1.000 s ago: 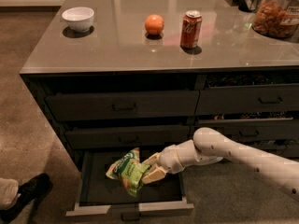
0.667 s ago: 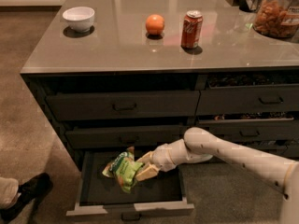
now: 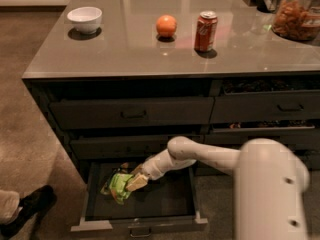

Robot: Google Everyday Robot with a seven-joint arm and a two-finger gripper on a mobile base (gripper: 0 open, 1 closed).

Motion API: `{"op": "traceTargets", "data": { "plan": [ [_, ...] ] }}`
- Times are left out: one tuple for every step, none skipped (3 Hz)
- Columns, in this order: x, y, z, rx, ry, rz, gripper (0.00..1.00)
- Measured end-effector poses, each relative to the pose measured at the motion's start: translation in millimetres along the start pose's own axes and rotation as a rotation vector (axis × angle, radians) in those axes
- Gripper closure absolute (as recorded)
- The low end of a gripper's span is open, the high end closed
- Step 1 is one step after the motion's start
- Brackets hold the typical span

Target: Place green rice chip bag into bottom drawer

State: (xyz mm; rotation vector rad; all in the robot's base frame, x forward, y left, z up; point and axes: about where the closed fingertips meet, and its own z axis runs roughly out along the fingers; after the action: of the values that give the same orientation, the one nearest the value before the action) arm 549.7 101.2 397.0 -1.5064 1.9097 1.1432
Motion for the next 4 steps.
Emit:
{"op": "traceTargets", "data": {
  "plan": [
    [11.2,-32.3,48.3,-0.021,0.045,0.039,1.0],
    [26.5,-60.4,76.9,-0.015,0.069,0.075,1.0],
    [46.4,-80.4,88.9,-0.001,0.069,0.118,1.0],
    [72.6,-95.4,96.8,0.014,0.069,0.167,0.99]
  ]
}}
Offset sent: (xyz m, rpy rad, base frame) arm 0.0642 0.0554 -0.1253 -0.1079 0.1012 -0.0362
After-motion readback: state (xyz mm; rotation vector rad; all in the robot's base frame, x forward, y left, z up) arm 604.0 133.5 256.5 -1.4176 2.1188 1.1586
